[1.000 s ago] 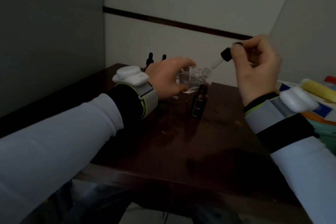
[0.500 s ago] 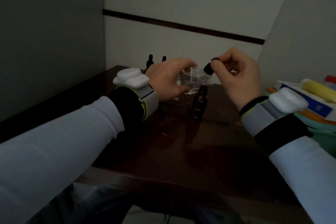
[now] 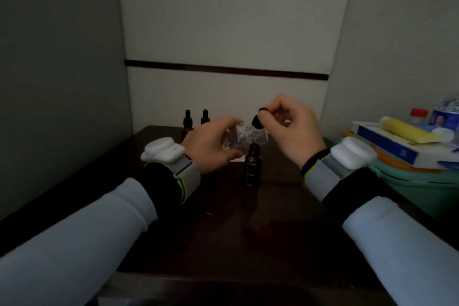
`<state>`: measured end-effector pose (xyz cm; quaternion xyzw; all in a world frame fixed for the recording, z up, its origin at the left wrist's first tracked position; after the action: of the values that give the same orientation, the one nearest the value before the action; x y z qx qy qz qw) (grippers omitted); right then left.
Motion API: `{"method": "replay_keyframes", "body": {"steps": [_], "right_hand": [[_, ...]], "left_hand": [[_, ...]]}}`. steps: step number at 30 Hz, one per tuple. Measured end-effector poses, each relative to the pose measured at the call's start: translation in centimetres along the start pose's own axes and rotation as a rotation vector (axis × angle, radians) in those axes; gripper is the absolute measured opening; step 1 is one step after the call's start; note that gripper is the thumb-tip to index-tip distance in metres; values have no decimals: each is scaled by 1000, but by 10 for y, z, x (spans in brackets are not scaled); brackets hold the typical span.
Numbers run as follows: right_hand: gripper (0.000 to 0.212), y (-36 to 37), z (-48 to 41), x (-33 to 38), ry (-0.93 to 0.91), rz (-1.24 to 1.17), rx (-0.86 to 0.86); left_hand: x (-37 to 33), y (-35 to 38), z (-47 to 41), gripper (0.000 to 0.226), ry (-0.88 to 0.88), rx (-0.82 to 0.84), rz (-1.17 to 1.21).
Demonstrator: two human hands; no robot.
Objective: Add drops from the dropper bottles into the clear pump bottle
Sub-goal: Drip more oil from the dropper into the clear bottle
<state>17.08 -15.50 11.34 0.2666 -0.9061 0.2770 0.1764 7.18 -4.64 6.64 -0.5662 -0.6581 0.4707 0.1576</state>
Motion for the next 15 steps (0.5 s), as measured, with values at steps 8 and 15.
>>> {"method": "replay_keyframes", "body": {"steps": [8, 15], "right_hand": [[26, -40, 2, 11, -66, -148, -288], [30, -26, -2, 6, -17, -99, -160]], "left_hand": [[16, 7, -3, 67, -132, 67, 417], [26, 19, -8, 68, -152, 80, 432]]}}
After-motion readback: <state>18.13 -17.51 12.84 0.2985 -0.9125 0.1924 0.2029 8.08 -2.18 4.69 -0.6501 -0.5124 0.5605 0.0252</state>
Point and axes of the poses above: each hand's wrist, its own z-axis away from the middle knuckle, its own y-axis out of the palm, x = y × z, the point moved 9 cm from there along -z, towards the middle knuckle, and after that the axes turned 8 degrees about x, right-handed, at the moved point
